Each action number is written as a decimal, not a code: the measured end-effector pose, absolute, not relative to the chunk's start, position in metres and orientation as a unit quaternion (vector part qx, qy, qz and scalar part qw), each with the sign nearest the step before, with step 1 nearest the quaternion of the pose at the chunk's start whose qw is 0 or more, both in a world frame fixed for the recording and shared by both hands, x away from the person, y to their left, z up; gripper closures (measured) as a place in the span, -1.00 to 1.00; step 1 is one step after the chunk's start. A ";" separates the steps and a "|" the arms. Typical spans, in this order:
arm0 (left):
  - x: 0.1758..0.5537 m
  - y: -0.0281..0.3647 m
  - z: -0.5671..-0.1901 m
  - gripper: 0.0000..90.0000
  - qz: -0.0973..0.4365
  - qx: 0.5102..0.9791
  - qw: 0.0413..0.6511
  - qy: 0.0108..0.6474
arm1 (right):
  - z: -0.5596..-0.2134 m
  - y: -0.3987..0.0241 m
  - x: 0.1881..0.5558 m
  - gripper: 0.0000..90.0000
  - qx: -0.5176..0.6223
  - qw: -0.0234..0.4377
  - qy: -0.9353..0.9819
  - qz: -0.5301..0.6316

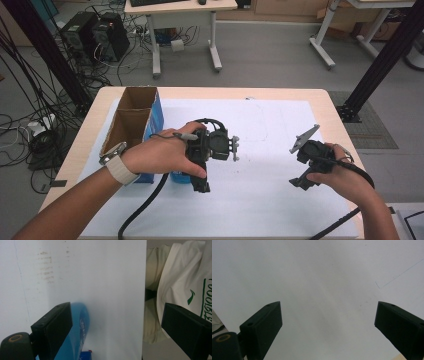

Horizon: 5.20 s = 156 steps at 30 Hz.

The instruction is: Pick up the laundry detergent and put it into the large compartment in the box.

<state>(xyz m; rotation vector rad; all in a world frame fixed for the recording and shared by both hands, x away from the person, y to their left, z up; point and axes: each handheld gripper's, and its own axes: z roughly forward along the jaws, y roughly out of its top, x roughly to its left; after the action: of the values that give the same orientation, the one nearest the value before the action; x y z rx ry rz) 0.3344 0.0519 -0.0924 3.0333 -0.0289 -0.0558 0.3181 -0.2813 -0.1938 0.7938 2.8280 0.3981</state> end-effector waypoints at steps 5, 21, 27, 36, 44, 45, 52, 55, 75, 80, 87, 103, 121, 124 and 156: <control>0.336 0.060 -0.085 -0.79 -0.016 0.998 0.067 -0.002 | -0.194 -0.282 0.317 -0.83 0.267 0.089 0.950 0.135; 0.344 0.107 -0.037 -0.82 0.033 0.995 0.076 0.046 | -0.194 -0.282 0.319 -0.83 0.270 0.089 0.949 0.136; 0.362 0.113 -0.041 -0.82 0.024 0.996 0.073 0.043 | -0.194 -0.283 0.317 -0.83 0.274 0.090 0.948 0.139; 0.377 0.114 -0.050 -0.83 0.025 0.996 0.064 0.050 | -0.195 -0.287 0.316 -0.83 0.279 0.091 0.945 0.143; 0.388 0.109 -0.067 -0.83 0.025 0.997 0.051 0.050 | -0.198 -0.286 0.316 -0.83 0.280 0.089 0.945 0.142; 0.390 0.109 -0.071 -0.83 0.025 0.997 0.049 0.052 | -0.198 -0.286 0.316 -0.83 0.280 0.090 0.945 0.142; 0.394 0.103 -0.088 -0.83 0.019 0.998 0.035 0.042 | -0.201 -0.288 0.316 -0.83 0.283 0.088 0.944 0.144; 0.396 0.103 -0.095 -0.83 0.015 0.999 0.033 0.036 | -0.202 -0.287 0.317 -0.83 0.282 0.087 0.944 0.143; 0.397 0.094 -0.136 -0.77 0.011 1.000 0.007 0.013 | -0.208 -0.288 0.317 -0.83 0.285 0.081 0.944 0.146; 0.398 0.094 -0.140 -0.69 0.010 1.000 0.004 0.011 | -0.208 -0.287 0.318 -0.83 0.286 0.081 0.943 0.146; 0.399 0.094 -0.141 -0.61 0.010 1.000 0.005 0.006 | -0.208 -0.288 0.317 -0.83 0.285 0.082 0.944 0.147; 0.403 0.093 -0.147 -0.30 -0.008 1.000 0.003 -0.003 | -0.209 -0.290 0.317 -0.83 0.288 0.080 0.943 0.147; 0.390 0.102 -0.112 -0.16 -0.011 0.992 0.022 0.125 | -0.209 -0.290 0.321 -0.82 0.282 0.078 0.945 0.150; 0.385 0.106 -0.098 -0.16 -0.011 0.988 0.032 0.151 | -0.208 -0.288 0.322 -0.82 0.279 0.078 0.946 0.149; 0.364 0.237 0.064 -0.16 0.004 0.834 0.093 0.544 | -0.189 -0.273 0.343 -0.82 0.209 0.081 0.963 0.152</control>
<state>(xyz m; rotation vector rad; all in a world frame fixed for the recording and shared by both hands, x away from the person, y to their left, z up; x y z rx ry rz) 0.3644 0.2370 0.0638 2.4745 1.6160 0.0111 0.3432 -0.2728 -0.1894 0.6249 2.8768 0.4543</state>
